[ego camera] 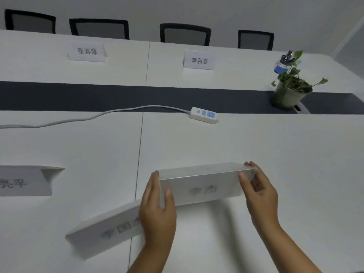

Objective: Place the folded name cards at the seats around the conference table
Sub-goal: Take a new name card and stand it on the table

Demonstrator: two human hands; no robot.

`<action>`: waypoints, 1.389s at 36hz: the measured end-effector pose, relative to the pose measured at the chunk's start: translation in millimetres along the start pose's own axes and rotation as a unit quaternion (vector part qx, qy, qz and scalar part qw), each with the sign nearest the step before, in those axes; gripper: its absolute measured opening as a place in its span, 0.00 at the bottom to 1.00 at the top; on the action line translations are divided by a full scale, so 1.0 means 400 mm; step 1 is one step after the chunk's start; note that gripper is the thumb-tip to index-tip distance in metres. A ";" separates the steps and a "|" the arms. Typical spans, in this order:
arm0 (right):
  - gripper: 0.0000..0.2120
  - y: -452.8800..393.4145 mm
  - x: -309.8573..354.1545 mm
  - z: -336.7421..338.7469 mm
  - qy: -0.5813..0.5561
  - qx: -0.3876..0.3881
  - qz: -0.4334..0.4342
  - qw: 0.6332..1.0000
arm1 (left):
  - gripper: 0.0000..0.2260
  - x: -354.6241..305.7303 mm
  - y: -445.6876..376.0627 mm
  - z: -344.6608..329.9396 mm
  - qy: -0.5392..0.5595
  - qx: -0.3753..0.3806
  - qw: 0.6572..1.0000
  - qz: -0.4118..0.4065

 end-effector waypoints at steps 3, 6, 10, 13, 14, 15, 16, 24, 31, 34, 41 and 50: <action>0.17 -0.073 -0.035 0.075 0.036 -0.026 -0.005 0.999 | 0.17 -0.003 0.013 -0.107 0.001 0.069 0.998 0.007; 0.17 -0.138 -0.088 0.136 0.062 -0.029 -0.019 0.997 | 0.17 -0.001 0.033 -0.208 -0.021 0.121 0.992 0.009; 0.20 -0.208 -0.165 0.186 0.114 -0.020 -0.041 0.992 | 0.17 0.020 0.057 -0.308 -0.072 0.166 0.983 0.018; 0.24 -0.260 -0.217 0.199 0.130 0.001 -0.067 0.989 | 0.17 0.038 0.072 -0.361 -0.103 0.186 0.977 0.032; 0.25 -0.274 -0.231 0.199 0.129 0.011 -0.076 0.989 | 0.17 0.043 0.076 -0.372 -0.108 0.190 0.975 0.037; 0.25 -0.286 -0.243 0.197 0.125 0.017 -0.084 0.989 | 0.17 0.048 0.079 -0.381 -0.113 0.193 0.974 0.040; 0.25 -0.297 -0.253 0.195 0.120 0.020 -0.088 0.989 | 0.17 0.053 0.081 -0.389 -0.118 0.195 0.973 0.040; 0.25 -0.334 -0.301 0.170 0.095 0.032 -0.092 0.991 | 0.16 0.071 0.061 -0.426 -0.134 0.187 0.972 0.043; 0.26 -0.353 -0.317 0.176 0.085 0.029 -0.084 0.992 | 0.15 0.069 0.031 -0.425 -0.122 0.214 0.969 0.021; 0.24 -0.357 -0.319 0.185 0.076 0.036 -0.087 0.993 | 0.13 0.067 0.018 -0.416 -0.085 0.227 0.969 0.036; 0.19 -0.381 -0.319 0.193 0.081 0.052 -0.085 0.992 | 0.13 0.078 0.004 -0.417 -0.075 0.239 0.967 0.046; 0.18 -0.401 -0.317 0.190 0.093 0.055 -0.075 0.991 | 0.12 0.084 0.000 -0.434 -0.074 0.234 0.969 0.039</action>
Point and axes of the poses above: each hand's wrist, its own y-axis away from the middle knuckle, its own z-axis out of the back of the hand, x = y × z, the point moved 1 cm from there along -y, towards the middle knuckle, and after that the axes turned 7 degrees about -x, right-handed, at the moved point
